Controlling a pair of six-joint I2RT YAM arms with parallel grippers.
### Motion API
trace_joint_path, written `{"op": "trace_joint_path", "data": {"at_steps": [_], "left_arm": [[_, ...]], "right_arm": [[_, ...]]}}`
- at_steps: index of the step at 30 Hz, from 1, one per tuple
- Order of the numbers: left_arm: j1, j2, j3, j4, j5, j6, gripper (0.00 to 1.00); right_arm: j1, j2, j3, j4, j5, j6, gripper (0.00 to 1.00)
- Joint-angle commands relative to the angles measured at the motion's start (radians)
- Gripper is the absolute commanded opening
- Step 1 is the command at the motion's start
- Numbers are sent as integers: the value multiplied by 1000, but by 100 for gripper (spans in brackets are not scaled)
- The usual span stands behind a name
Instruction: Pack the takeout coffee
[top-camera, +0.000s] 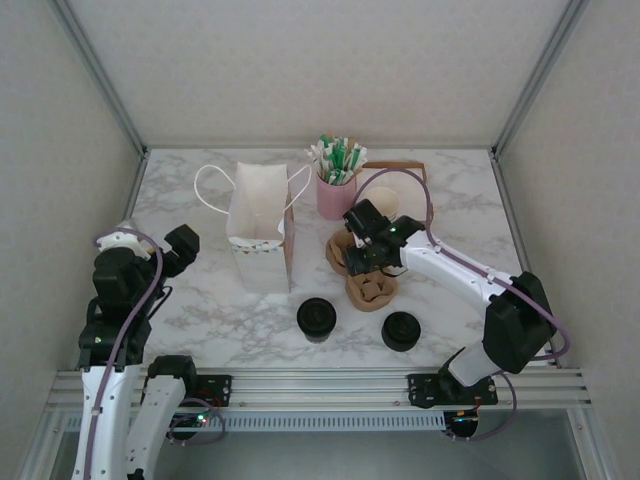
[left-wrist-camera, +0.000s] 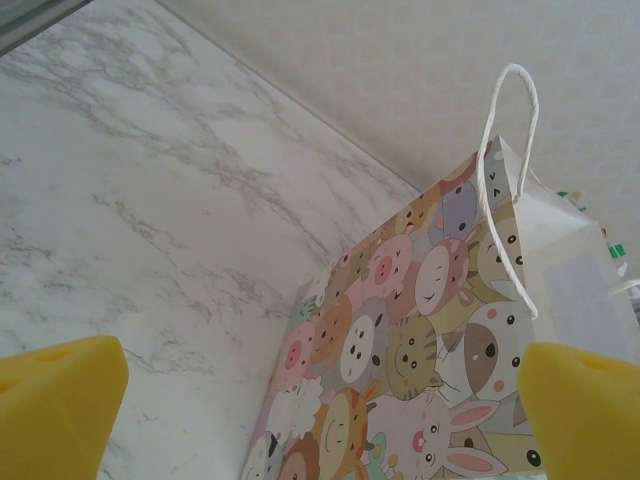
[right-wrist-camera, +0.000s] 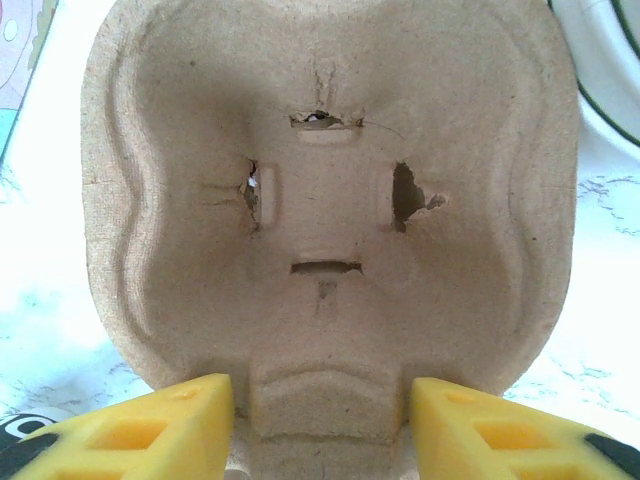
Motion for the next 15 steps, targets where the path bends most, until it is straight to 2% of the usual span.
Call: {"op": "trace_joint_path", "data": {"at_steps": [1, 15], "left_arm": [[13, 1, 23, -5, -3, 15, 100], [13, 4, 22, -2, 2, 13, 100]], "right_arm": [[-9, -32, -19, -11, -15, -12, 51], [-9, -22, -42, -6, 1, -31, 48]]}}
